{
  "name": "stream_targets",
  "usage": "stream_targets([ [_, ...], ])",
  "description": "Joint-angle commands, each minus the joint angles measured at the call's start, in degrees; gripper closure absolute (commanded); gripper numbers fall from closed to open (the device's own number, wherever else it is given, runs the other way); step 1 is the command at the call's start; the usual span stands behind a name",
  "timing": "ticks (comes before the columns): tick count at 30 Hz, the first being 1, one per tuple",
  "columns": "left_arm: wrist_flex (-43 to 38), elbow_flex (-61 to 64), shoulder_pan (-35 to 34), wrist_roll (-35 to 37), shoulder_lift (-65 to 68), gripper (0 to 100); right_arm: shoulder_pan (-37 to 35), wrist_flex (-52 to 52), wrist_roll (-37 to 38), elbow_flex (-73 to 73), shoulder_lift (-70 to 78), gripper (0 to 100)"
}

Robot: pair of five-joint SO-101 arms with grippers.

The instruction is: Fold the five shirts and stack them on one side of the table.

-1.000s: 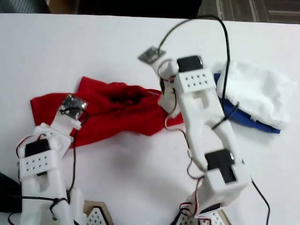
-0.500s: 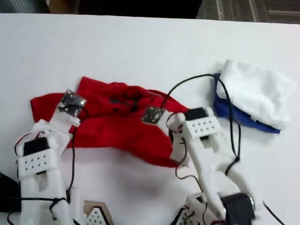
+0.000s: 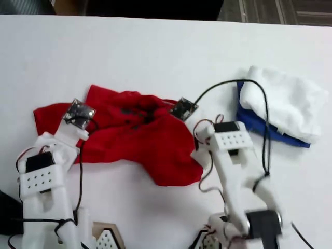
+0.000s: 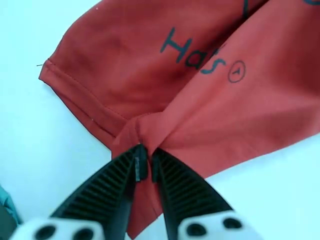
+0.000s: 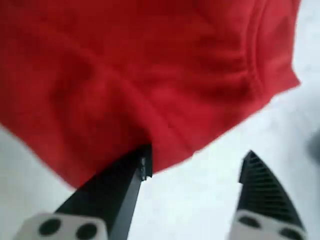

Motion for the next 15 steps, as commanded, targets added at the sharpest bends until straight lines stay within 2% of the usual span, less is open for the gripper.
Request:
stream_targets([
  [1,-0.5,-2.7,-0.1,-0.2,-0.9,97,0.7,-4.2,-0.4,-8.9,12.4,78.5],
  [5,-1.0,-3.2,-0.2,0.3,-1.0,97,0.7,3.2,-0.4,-28.5,27.8,78.9],
  [9,-6.0,-4.1,0.5,4.4,-0.9,97,0.7,14.4,-0.5,-53.3,41.5,78.7],
  [15,-12.2,-4.4,3.8,4.6,-0.7,97,0.7,25.6,-1.8,-87.6,57.7,78.7],
])
